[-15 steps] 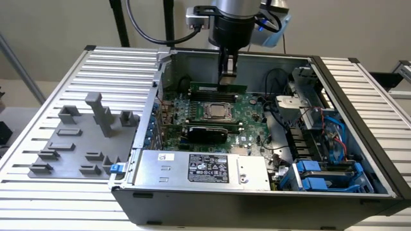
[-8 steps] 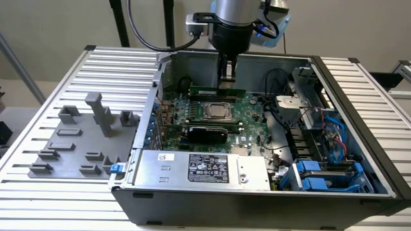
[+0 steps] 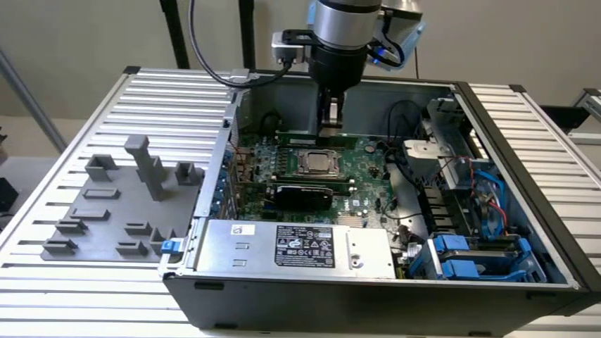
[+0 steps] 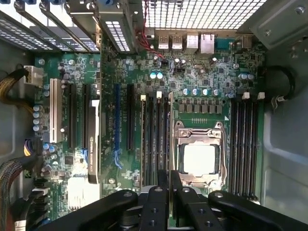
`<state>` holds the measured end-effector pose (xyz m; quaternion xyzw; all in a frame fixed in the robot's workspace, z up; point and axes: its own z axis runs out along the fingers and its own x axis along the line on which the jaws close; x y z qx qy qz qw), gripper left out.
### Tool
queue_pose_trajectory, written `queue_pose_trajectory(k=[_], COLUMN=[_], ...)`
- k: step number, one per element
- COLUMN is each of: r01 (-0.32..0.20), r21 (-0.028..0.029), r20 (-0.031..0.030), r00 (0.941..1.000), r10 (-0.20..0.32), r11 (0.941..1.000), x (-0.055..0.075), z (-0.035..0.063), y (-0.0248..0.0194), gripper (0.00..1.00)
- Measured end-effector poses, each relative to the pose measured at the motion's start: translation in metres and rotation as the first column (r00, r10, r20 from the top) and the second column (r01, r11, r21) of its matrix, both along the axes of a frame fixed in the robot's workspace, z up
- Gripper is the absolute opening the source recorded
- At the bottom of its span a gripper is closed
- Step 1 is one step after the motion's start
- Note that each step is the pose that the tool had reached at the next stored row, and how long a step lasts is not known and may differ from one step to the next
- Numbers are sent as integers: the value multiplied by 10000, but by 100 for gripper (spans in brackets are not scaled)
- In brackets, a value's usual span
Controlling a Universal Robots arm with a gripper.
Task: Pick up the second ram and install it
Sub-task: 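Insert the second ram into the second slot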
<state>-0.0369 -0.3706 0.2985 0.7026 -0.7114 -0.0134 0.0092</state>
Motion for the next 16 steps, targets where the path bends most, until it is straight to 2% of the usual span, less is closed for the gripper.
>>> queue_pose_trajectory(k=[16], r01=[-57], r21=[1], r20=[0], r00=[10000], r10=[57], r11=[10000], x=[-14], z=[-292], y=[9], gripper=[0])
